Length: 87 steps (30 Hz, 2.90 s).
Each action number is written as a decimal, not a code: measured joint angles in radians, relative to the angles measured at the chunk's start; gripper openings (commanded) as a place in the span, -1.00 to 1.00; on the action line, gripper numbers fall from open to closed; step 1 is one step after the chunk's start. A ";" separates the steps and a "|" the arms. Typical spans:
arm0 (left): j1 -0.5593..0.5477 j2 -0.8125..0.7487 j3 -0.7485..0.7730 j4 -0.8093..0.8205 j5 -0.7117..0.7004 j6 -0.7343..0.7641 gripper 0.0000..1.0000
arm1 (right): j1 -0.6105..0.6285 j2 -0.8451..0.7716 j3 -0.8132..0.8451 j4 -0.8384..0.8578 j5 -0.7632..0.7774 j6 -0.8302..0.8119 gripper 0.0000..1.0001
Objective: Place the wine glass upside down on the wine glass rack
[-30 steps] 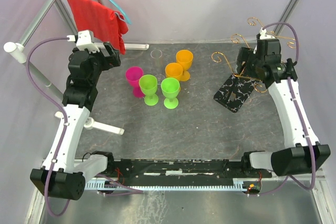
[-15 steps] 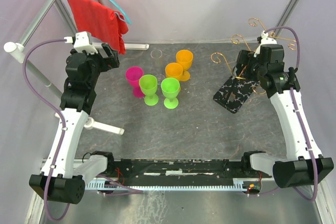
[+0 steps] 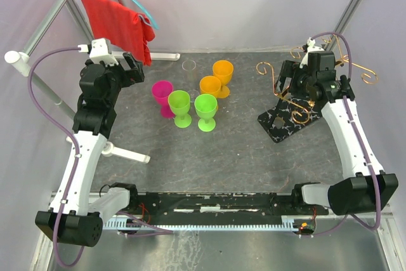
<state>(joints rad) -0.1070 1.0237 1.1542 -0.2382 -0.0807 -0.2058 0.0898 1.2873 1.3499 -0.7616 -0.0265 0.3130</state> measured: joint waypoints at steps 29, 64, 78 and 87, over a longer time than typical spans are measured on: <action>0.000 -0.008 0.000 -0.023 -0.008 0.004 0.98 | 0.073 -0.093 -0.187 0.071 -0.348 -0.047 1.00; -0.021 0.158 0.105 0.029 0.240 0.007 0.98 | 0.118 -0.118 0.155 -0.104 -0.159 -0.052 1.00; -0.238 0.562 0.329 -0.023 0.137 0.132 0.97 | 0.118 -0.307 0.099 -0.073 -0.073 -0.025 0.96; -0.260 0.689 0.419 -0.077 0.029 0.155 0.81 | 0.118 -0.336 0.011 -0.086 -0.063 -0.024 0.94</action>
<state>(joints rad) -0.3672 1.7123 1.5734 -0.3157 -0.0521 -0.0509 0.2077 0.9516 1.3609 -0.8478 -0.0898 0.2890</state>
